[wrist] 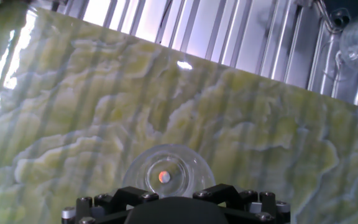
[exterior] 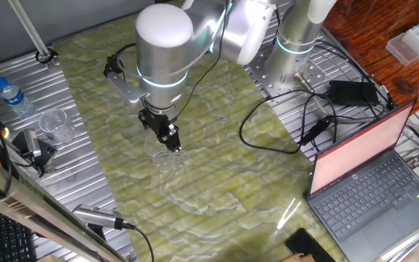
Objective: Pick up the cup
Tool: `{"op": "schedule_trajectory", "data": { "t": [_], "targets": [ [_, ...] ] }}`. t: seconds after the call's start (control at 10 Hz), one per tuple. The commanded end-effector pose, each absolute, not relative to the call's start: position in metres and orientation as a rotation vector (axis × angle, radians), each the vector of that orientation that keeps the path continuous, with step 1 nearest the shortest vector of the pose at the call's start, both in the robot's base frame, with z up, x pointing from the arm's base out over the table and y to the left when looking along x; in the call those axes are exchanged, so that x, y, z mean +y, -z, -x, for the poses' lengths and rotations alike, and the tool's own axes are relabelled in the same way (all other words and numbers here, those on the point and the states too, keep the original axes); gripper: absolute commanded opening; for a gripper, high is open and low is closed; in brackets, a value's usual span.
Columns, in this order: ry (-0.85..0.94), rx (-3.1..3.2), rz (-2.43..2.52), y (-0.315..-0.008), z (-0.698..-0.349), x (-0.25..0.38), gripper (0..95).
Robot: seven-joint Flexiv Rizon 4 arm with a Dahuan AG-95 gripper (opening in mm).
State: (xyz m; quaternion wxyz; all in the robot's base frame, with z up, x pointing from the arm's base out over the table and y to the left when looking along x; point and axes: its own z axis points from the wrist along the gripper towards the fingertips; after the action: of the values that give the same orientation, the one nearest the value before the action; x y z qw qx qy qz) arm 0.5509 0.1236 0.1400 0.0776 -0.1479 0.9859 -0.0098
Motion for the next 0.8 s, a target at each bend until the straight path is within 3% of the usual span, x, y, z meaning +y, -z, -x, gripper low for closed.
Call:
{"op": "schedule_trajectory", "data": {
  "t": [0.1, 0.8],
  "targets": [
    [-0.062, 2.944, 0.461, -0.137, -0.5517, 0.1252, 95.0],
    [-0.124, 2.901, 0.583, -0.1329, -0.547, 0.1274, 95.0]
  ]
}}
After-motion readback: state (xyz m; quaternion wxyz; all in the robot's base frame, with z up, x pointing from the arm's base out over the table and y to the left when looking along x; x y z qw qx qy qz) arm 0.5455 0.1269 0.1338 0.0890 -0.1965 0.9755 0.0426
